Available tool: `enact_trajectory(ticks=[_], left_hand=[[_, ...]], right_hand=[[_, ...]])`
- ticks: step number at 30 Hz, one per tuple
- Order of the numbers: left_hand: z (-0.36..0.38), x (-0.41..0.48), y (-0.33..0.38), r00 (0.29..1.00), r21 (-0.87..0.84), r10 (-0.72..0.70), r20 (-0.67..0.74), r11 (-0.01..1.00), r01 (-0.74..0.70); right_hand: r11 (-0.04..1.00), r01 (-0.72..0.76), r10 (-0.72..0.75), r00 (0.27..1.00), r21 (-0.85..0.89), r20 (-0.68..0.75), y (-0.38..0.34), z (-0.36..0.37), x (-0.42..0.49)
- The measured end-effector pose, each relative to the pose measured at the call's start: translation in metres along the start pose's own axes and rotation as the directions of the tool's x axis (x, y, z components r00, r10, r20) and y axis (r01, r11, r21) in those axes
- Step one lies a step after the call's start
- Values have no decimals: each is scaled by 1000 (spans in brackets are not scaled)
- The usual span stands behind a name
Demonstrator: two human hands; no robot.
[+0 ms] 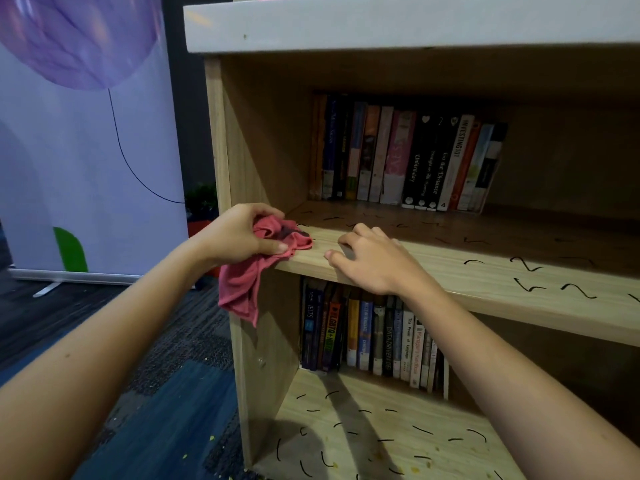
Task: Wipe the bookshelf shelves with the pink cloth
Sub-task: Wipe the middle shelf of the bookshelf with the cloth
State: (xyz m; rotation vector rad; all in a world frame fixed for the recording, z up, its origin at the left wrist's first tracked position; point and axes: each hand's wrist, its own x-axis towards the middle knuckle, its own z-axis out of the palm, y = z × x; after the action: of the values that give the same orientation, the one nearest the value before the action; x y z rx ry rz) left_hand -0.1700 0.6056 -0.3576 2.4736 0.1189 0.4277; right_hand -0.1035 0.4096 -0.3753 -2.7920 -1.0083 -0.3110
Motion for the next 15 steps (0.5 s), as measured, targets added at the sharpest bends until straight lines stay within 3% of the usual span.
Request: enact_trajectory(ticks=[5,9,15], left_hand=[[-2,-1,-6,999,-270,50,-4,962,-49],[3,-4,-7,993,-553,78,-94,825,-117],[5,0,-1,990,-740,26,-136,662,-119]], right_hand=[[1000,1,-1,1000,1,-7,1,0,1],[1000,-4,4,1000,3,-9,0,1,1],[1000,-3,3,1000,5,-7,0,0,0]])
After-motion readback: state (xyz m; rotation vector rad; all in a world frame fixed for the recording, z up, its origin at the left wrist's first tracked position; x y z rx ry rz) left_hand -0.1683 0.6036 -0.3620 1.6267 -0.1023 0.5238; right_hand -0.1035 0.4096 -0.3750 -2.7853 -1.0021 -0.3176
